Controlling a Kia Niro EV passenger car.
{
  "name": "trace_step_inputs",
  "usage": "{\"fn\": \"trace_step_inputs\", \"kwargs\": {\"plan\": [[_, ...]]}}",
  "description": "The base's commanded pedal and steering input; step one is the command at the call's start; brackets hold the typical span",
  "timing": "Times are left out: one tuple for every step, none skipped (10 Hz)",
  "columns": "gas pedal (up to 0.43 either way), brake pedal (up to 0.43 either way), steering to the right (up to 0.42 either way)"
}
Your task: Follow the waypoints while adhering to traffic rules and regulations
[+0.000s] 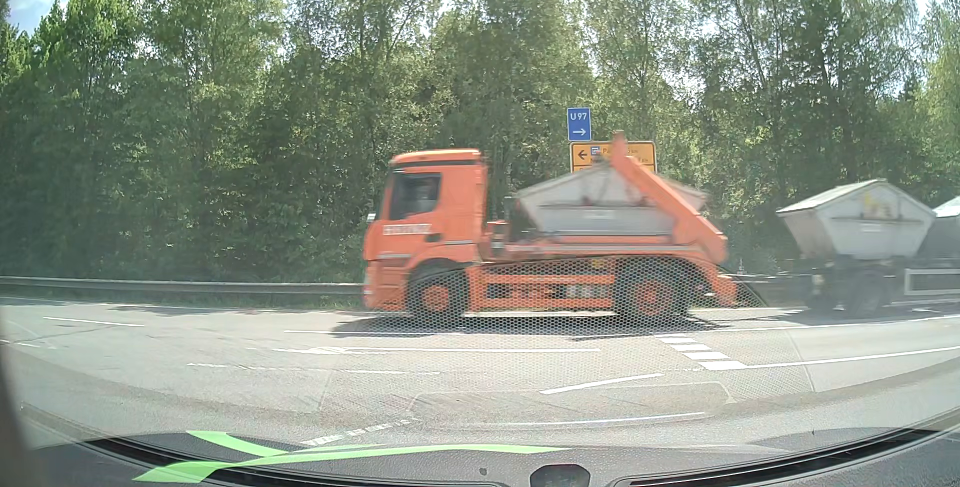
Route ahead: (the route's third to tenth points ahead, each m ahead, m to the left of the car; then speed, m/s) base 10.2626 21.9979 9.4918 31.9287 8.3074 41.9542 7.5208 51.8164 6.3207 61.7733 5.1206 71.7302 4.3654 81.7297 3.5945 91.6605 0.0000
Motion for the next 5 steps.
{"fn": "trace_step_inputs", "kwargs": {"plan": [[0.000,0.268,-0.063],[0.000,0.262,-0.063],[0.000,0.268,-0.063],[0.000,0.262,-0.063],[0.000,0.262,-0.063]]}}
